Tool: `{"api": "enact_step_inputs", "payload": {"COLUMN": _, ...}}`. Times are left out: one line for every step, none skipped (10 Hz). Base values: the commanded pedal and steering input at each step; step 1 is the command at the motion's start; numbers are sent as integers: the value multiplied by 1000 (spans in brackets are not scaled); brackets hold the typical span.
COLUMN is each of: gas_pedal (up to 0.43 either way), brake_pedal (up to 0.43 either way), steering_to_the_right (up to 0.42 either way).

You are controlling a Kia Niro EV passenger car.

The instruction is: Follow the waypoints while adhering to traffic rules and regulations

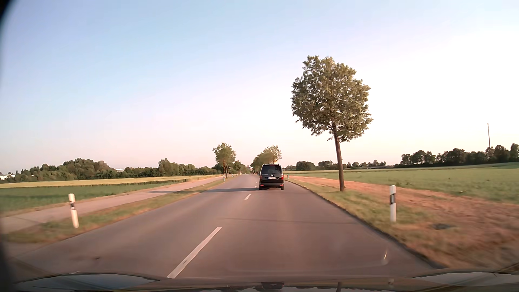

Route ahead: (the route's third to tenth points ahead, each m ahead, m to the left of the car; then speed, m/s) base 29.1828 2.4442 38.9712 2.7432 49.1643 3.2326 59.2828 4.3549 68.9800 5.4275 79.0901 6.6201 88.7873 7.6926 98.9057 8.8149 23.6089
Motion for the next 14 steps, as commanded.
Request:
{"api": "enact_step_inputs", "payload": {"gas_pedal": 157, "brake_pedal": 18, "steering_to_the_right": -9}}
{"api": "enact_step_inputs", "payload": {"gas_pedal": 157, "brake_pedal": 18, "steering_to_the_right": -9}}
{"api": "enact_step_inputs", "payload": {"gas_pedal": 157, "brake_pedal": 18, "steering_to_the_right": -9}}
{"api": "enact_step_inputs", "payload": {"gas_pedal": 157, "brake_pedal": 18, "steering_to_the_right": -10}}
{"api": "enact_step_inputs", "payload": {"gas_pedal": 157, "brake_pedal": 18, "steering_to_the_right": -10}}
{"api": "enact_step_inputs", "payload": {"gas_pedal": 157, "brake_pedal": 18, "steering_to_the_right": -10}}
{"api": "enact_step_inputs", "payload": {"gas_pedal": 157, "brake_pedal": 18, "steering_to_the_right": -10}}
{"api": "enact_step_inputs", "payload": {"gas_pedal": 157, "brake_pedal": 18, "steering_to_the_right": -10}}
{"api": "enact_step_inputs", "payload": {"gas_pedal": 157, "brake_pedal": 18, "steering_to_the_right": -10}}
{"api": "enact_step_inputs", "payload": {"gas_pedal": 169, "brake_pedal": 18, "steering_to_the_right": -11}}
{"api": "enact_step_inputs", "payload": {"gas_pedal": 169, "brake_pedal": 18, "steering_to_the_right": -11}}
{"api": "enact_step_inputs", "payload": {"gas_pedal": 177, "brake_pedal": 18, "steering_to_the_right": -11}}
{"api": "enact_step_inputs", "payload": {"gas_pedal": 189, "brake_pedal": 18, "steering_to_the_right": -11}}
{"api": "enact_step_inputs", "payload": {"gas_pedal": 197, "brake_pedal": 18, "steering_to_the_right": -12}}
